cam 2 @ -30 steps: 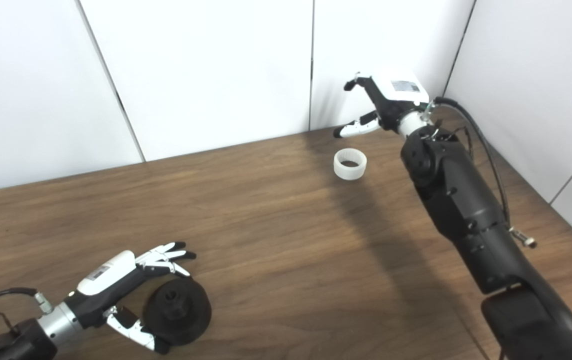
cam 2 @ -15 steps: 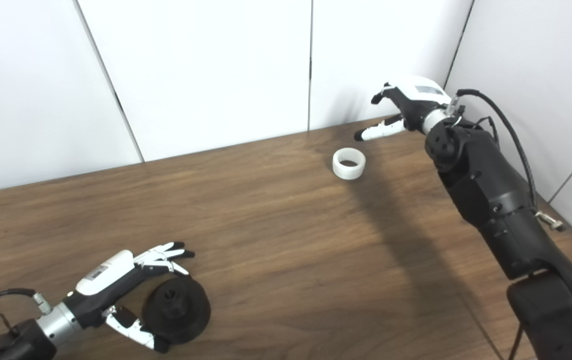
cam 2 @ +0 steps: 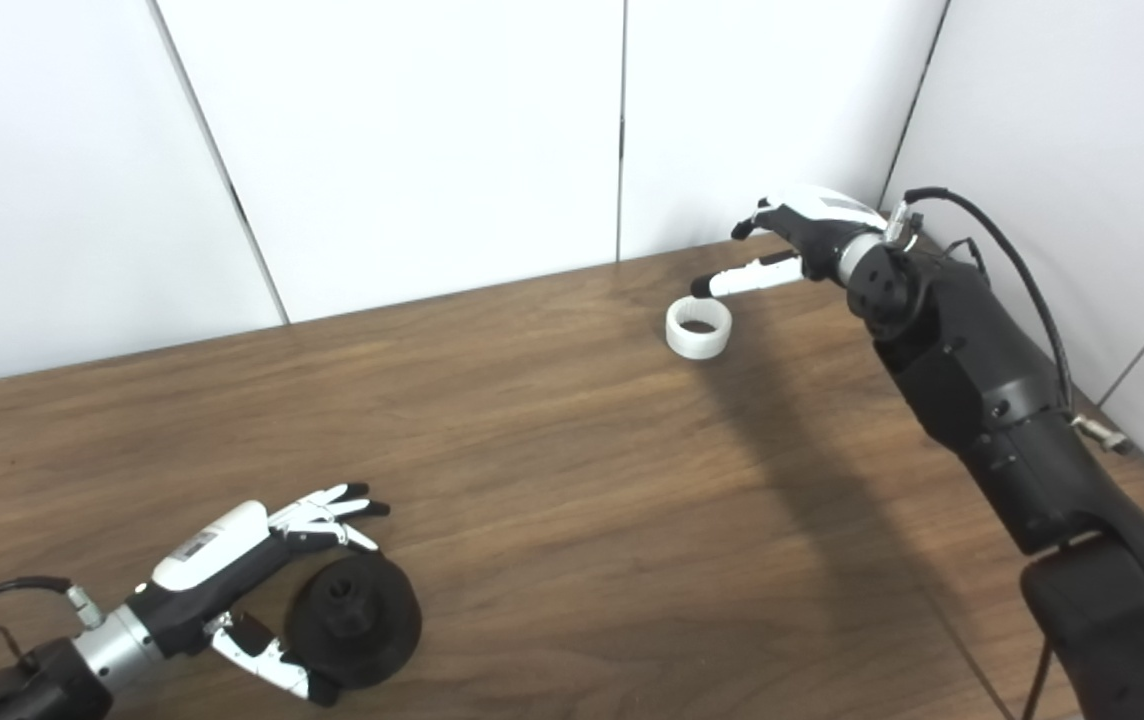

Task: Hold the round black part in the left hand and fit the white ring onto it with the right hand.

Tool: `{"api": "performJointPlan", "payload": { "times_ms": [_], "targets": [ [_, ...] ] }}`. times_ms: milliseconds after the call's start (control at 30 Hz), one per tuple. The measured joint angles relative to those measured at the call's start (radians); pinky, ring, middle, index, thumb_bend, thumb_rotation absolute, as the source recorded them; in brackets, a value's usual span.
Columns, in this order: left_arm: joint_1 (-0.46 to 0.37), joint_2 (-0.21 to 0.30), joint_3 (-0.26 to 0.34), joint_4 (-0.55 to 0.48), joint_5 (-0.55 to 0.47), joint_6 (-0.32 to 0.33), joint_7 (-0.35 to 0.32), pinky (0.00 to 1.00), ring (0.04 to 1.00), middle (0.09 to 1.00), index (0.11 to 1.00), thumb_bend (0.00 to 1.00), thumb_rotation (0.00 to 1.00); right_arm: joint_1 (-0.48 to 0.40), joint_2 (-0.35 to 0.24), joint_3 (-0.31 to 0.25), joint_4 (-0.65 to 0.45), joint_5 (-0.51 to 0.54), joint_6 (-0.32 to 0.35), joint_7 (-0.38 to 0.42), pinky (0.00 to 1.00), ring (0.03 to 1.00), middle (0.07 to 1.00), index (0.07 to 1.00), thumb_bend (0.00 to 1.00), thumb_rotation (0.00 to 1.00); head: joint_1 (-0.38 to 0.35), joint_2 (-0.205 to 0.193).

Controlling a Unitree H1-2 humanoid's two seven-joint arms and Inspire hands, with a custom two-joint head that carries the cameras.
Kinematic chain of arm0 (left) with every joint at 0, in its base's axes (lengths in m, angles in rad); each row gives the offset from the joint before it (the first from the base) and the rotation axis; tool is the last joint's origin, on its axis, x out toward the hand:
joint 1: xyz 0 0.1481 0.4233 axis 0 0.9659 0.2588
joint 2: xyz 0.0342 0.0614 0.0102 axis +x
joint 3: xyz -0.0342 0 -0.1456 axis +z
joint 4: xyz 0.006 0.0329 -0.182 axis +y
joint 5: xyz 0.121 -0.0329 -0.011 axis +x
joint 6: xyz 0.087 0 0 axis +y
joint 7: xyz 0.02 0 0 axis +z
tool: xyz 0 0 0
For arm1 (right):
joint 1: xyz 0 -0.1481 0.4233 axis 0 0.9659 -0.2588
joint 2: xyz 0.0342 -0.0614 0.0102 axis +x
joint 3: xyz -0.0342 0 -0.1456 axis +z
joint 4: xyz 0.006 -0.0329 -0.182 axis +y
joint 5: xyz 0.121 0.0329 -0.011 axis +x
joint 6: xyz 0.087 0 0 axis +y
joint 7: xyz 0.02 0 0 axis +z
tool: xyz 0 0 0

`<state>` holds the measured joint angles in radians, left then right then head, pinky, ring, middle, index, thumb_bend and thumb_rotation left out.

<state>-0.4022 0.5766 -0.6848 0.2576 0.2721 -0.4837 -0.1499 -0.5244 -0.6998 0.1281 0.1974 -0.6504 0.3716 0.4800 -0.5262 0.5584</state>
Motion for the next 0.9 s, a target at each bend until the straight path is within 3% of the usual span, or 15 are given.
{"api": "performJointPlan", "payload": {
  "times_ms": [500, 900],
  "targets": [
    [0.000, -0.001, 0.006, -0.002, 0.001, 0.000, -0.012, 0.96, 0.993, 0.927, 0.488, 0.52, 0.07, 0.002, 0.038, 0.066, 0.042, 0.015, 0.013, 0.010, 1.00, 1.000, 1.000, 0.868, 1.00, 0.72, 0.015, 0.003],
    [0.003, -0.001, 0.016, -0.007, 0.011, 0.000, -0.016, 0.97, 0.994, 0.924, 0.488, 0.52, 0.07, -0.002, 0.054, 0.084, 0.096, 0.021, 0.012, 0.000, 0.99, 0.998, 1.000, 0.879, 1.00, 0.69, 0.025, 0.005]
  ]
}}
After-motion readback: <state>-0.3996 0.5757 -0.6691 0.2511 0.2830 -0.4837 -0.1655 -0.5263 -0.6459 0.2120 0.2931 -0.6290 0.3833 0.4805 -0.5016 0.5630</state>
